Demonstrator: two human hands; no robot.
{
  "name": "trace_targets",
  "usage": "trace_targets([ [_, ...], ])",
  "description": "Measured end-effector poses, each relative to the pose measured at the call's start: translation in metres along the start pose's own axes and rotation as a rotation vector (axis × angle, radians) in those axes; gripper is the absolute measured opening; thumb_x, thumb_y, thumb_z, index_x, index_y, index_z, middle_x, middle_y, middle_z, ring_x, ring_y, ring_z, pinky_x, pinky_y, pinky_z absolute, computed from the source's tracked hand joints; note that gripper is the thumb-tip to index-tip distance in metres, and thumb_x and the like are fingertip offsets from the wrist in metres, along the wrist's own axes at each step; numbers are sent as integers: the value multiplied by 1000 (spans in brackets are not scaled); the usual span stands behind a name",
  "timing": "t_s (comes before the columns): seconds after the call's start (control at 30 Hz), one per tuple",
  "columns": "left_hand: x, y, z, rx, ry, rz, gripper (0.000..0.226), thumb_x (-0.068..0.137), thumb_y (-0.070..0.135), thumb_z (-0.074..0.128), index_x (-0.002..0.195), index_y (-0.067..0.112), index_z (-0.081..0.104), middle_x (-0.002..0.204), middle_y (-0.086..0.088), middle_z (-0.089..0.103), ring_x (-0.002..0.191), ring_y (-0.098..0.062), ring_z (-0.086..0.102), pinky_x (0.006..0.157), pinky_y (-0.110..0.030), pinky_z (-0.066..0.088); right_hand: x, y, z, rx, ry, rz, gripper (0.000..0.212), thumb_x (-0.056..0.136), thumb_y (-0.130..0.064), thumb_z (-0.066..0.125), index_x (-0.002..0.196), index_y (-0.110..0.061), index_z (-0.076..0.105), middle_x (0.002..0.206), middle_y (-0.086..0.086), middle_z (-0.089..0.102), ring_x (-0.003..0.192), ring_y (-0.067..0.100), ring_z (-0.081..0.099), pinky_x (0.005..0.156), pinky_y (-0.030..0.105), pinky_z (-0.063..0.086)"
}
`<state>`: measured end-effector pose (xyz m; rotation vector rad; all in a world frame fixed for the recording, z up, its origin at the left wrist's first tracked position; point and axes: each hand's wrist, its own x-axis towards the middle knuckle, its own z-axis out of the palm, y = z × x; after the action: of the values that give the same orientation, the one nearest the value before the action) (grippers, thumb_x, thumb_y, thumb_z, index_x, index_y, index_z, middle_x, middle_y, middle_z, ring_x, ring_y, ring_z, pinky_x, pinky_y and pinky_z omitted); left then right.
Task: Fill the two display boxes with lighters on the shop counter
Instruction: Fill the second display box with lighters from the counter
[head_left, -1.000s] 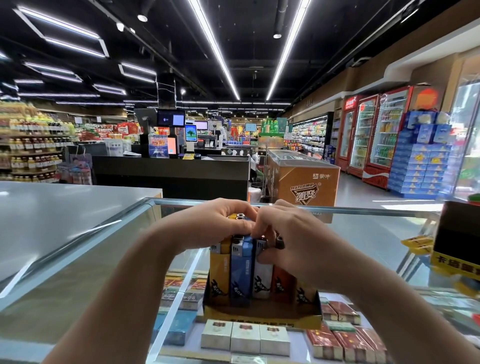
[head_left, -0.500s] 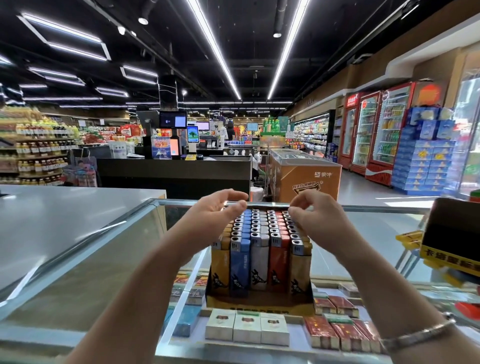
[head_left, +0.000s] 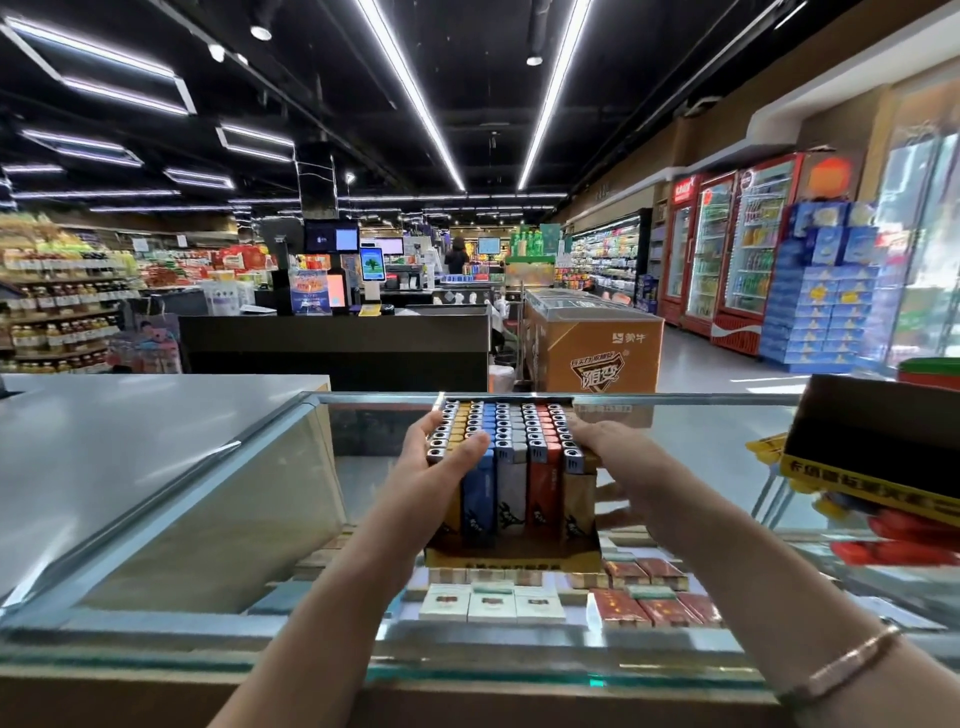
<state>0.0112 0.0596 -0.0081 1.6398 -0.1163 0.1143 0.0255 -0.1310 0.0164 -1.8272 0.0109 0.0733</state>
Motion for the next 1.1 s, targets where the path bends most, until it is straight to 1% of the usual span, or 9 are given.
trace_targets([
  [0.13,5,0,-7,-49,14,-17,53,81,43,63,126,42,36,125,-5,49,107,-27,55,90,-48,49,-6,-7,10,-5,-2,-14,30,96,-42,41,110,-17,51,93,1,61,80,19,59,54,28,47],
  [0.3,11,0,-30,-148,102,-47,38,87,28,59,120,37,42,105,-8,59,79,-22,69,54,-31,55,-2,-12,39,-19,-17,-42,32,96,-43,40,113,-17,47,97,3,60,85,19,59,64,33,50],
  [0.47,15,-3,-61,-177,188,-54,35,86,24,57,118,34,45,105,-12,62,80,-26,69,53,-33,54,8,-19,73,-3,-56,-56,33,95,-44,39,114,-18,44,104,5,57,87,19,57,80,43,52],
  [0.67,15,0,-79,-164,255,-92,27,85,27,56,108,38,46,104,-10,60,90,-29,65,65,-45,58,16,-27,100,25,-109,-41,40,96,-45,38,124,-17,40,107,5,56,86,16,53,67,34,48],
  [0.77,12,3,-79,-163,291,-75,26,85,25,55,106,35,45,103,-10,60,87,-26,65,61,-39,58,18,-28,102,26,-126,-41,42,96,-45,37,127,-16,39,109,5,55,86,15,52,64,32,46],
  [0.83,10,4,-75,-43,385,24,34,85,23,54,113,35,40,111,-6,55,93,-21,61,63,-35,56,20,-27,101,48,-140,-29,43,97,-46,35,126,-16,41,105,2,55,87,16,52,67,33,47],
  [0.9,8,6,-67,194,540,241,43,85,15,54,122,29,40,126,-4,49,110,-21,54,84,-40,52,21,-25,96,62,-141,-20,42,97,-47,33,123,-16,45,102,1,54,92,18,53,79,37,48],
  [0.97,5,13,-53,378,644,484,45,82,5,55,123,20,46,133,-4,47,124,-19,43,103,-40,37,19,-22,88,84,-103,-42,34,98,-44,34,111,-17,49,99,0,53,93,19,53,83,38,48],
  [1.1,5,28,-6,488,553,677,35,80,3,58,113,16,56,124,-2,54,120,-15,43,103,-30,32,11,-18,56,144,91,-201,11,95,-17,45,94,-12,55,95,11,59,86,22,56,78,36,48],
])
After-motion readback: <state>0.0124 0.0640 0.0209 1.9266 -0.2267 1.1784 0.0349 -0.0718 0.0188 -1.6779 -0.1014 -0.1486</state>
